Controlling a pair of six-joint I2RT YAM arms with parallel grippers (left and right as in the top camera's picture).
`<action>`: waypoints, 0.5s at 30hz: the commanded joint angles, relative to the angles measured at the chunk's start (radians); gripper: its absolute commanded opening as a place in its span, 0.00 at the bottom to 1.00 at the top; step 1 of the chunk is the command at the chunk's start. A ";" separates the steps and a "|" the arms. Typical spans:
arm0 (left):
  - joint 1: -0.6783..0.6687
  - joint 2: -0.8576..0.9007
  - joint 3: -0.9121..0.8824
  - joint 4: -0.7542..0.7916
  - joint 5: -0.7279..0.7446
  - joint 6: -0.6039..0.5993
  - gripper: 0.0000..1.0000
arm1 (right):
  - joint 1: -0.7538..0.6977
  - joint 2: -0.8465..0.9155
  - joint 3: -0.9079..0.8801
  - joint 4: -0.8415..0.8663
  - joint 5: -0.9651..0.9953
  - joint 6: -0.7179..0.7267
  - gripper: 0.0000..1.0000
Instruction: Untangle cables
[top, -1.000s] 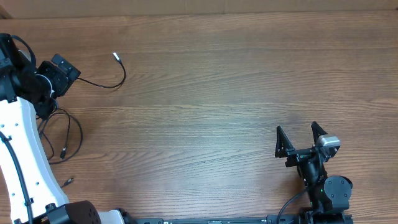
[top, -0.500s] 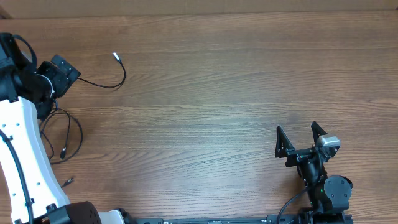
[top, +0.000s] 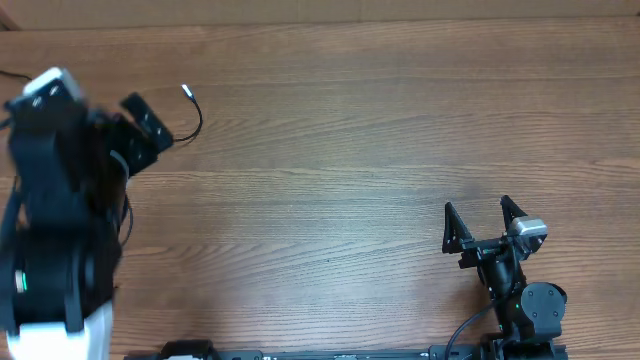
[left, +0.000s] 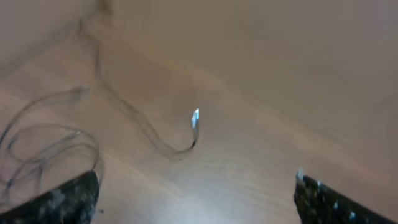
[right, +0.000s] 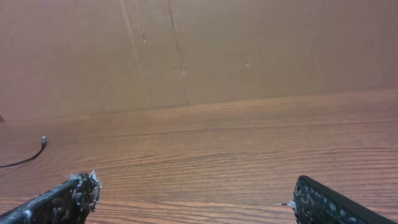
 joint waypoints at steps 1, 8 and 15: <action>-0.001 -0.119 -0.195 0.161 0.113 0.174 1.00 | -0.007 -0.012 -0.010 0.006 0.003 0.005 1.00; 0.003 -0.386 -0.617 0.557 0.393 0.521 1.00 | -0.007 -0.012 -0.010 0.006 0.003 0.005 1.00; 0.030 -0.610 -0.969 0.816 0.398 0.548 1.00 | -0.007 -0.012 -0.010 0.006 0.003 0.005 1.00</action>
